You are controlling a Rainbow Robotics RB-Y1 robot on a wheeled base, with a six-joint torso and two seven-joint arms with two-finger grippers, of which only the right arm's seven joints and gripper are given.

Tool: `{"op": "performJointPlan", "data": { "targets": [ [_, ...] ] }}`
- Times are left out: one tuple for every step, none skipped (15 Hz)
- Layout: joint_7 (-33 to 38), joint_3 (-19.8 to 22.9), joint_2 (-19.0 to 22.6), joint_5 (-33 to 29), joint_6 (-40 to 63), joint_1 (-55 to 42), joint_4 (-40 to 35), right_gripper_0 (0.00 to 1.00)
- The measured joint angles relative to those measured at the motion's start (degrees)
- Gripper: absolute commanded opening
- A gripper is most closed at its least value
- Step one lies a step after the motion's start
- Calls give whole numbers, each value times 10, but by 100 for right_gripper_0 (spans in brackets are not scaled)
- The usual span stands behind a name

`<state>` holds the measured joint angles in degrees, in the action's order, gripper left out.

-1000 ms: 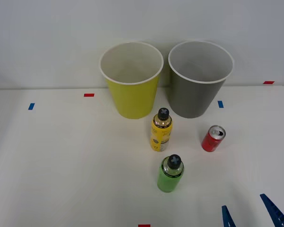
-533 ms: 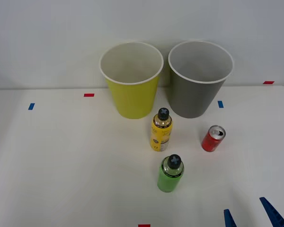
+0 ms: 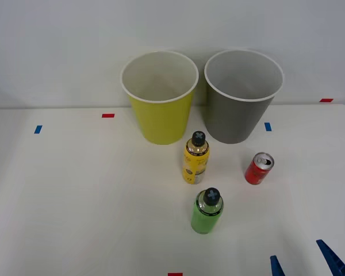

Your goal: Put cans in the gray bin, plastic bottles in the light green bin

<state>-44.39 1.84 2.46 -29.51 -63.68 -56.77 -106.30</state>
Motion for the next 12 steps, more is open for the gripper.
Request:
{"op": "performJointPlan", "data": {
  "targets": [
    [-3,0,0,0,-2,-1,0,100],
    [-6,1,0,0,-3,-1,0,100],
    [-8,2,0,0,-3,-1,0,100],
    [-10,3,0,0,-3,-1,0,100],
    [-13,5,0,0,-3,-1,0,100],
    [-18,6,0,0,-3,-1,0,100],
    [-26,6,0,0,-3,-1,0,100],
    [-39,6,0,0,-3,-1,0,100],
    [-64,6,0,4,-2,-1,0,100],
    [-89,2,0,15,4,-2,0,100],
    [-109,-4,0,28,13,-4,0,100],
    [-132,-10,0,40,22,-4,0,100]
  ]
}}
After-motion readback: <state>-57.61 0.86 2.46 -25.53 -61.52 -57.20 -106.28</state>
